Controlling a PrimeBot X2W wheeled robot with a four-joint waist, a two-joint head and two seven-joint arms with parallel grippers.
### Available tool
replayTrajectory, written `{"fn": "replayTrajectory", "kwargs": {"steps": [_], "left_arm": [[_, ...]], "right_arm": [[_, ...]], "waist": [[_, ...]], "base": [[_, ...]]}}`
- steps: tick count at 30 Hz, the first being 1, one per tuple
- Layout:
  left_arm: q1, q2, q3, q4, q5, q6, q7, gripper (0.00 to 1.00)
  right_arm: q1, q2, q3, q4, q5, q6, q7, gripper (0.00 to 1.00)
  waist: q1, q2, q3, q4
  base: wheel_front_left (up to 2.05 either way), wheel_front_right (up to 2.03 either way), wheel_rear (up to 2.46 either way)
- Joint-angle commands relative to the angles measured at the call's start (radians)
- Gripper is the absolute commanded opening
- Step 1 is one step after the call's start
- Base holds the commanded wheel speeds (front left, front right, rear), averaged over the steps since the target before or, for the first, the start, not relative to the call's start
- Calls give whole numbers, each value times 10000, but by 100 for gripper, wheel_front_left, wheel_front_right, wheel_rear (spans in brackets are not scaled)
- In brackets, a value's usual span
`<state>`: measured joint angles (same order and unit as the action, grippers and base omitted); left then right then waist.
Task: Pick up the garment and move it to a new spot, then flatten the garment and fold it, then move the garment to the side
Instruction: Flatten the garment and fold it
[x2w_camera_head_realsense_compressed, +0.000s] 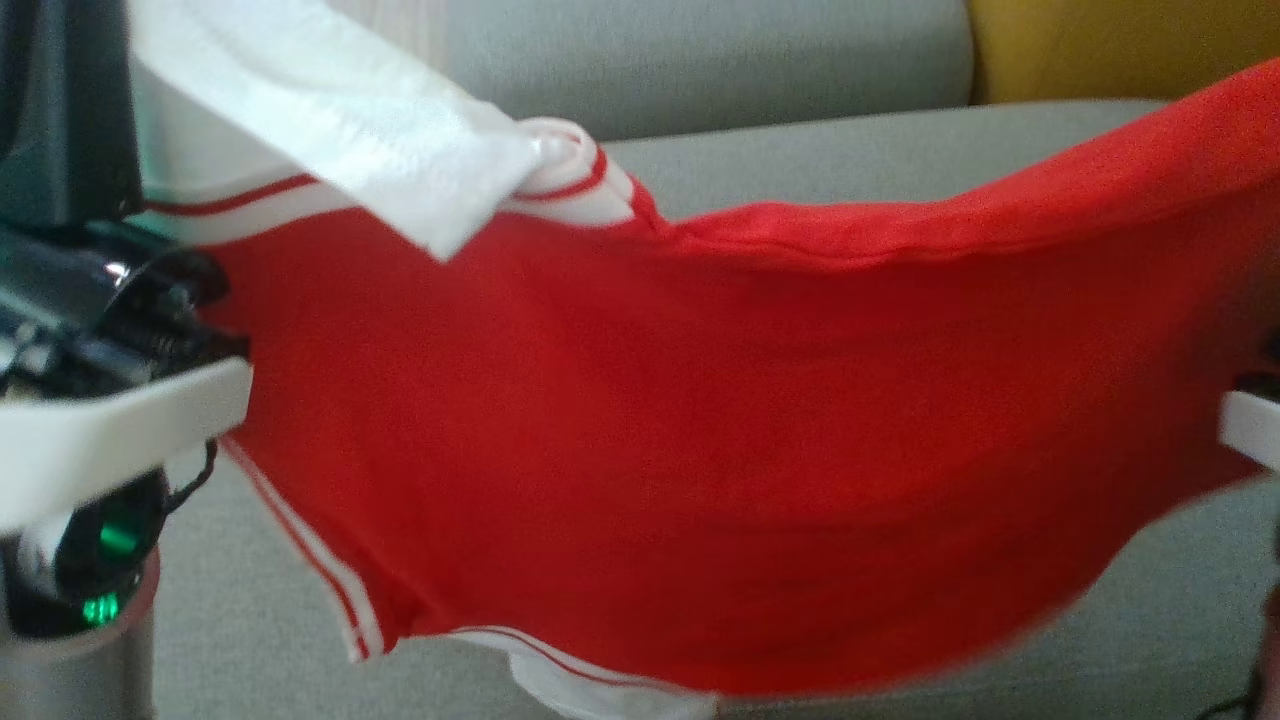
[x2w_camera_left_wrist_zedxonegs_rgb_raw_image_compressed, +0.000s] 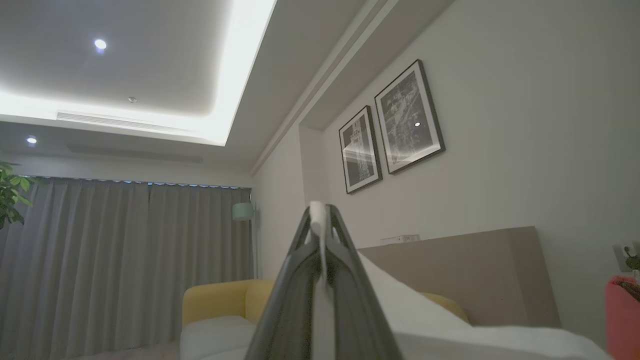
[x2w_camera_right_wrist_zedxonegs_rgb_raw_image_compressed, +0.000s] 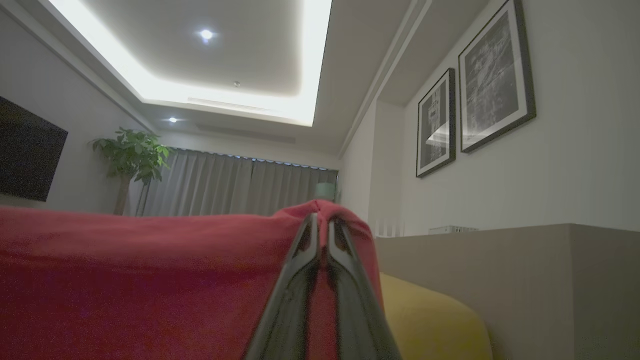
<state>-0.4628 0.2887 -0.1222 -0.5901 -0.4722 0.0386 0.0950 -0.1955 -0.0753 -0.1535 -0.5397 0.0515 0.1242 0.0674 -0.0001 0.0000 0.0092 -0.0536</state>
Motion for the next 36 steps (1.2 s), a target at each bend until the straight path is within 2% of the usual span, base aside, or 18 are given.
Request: {"fn": "replayTrajectory", "kwargs": {"steps": [1, 7, 12, 15, 20, 23, 25, 31, 36], "left_arm": [[-475, 274, 381, -91, -27, 66, 73, 0], [-1381, 128, 348, 1798, -440, -76, 69, 0], [-3789, 37, 35, 4515, -311, -323, 129, 0], [-5481, -38, -289, 6483, 232, -367, -117, 0], [-7795, -505, -399, 9345, 917, 8, -1437, 0], [-8825, -920, -526, 10432, 1170, 63, -2637, 0], [-9288, -1185, -620, 10891, 1225, -59, -3157, 0], [-8809, -1714, -621, 11755, 1039, -670, -3550, 0], [-7321, -2034, -200, 11407, 1056, -1071, -3564, 0]], "right_arm": [[-467, -132, 324, -169, 33, 65, 117, 0], [-1823, -414, 1184, 1948, 154, 65, 164, 0], [-4547, -731, 1898, 4713, 168, 65, -5, 0], [-6431, -789, 2203, 6491, -175, 65, -342, 0], [-9066, -394, 1957, 9460, -1163, 65, -1249, 0], [-10088, -208, 1408, 10895, -1972, 65, -1830, 0], [-10573, -93, 1037, 11549, -2490, 65, -2243, 0], [-10731, 152, 192, 13212, -3424, 65, -3072, 0], [-10351, 217, -363, 14366, -3827, 65, -3268, 0]], "waist": [[1, 0, 298, -1], [1, 0, 1516, -10], [1, 0, 2612, 27], [1, 0, 2966, 72], [1, 0, 3062, 84], [1, 0, 3133, 258], [1, 0, 3340, 393], [1, 0, 4371, 776], [1, 0, 5201, 1001]], "base": [[0, 0, 0], [0, 0, 0], [0, 0, 0], [0, 0, 0], [0, 0, 0], [0, 0, 0], [0, 0, 0], [0, 0, 0], [0, 0, 0]]}}
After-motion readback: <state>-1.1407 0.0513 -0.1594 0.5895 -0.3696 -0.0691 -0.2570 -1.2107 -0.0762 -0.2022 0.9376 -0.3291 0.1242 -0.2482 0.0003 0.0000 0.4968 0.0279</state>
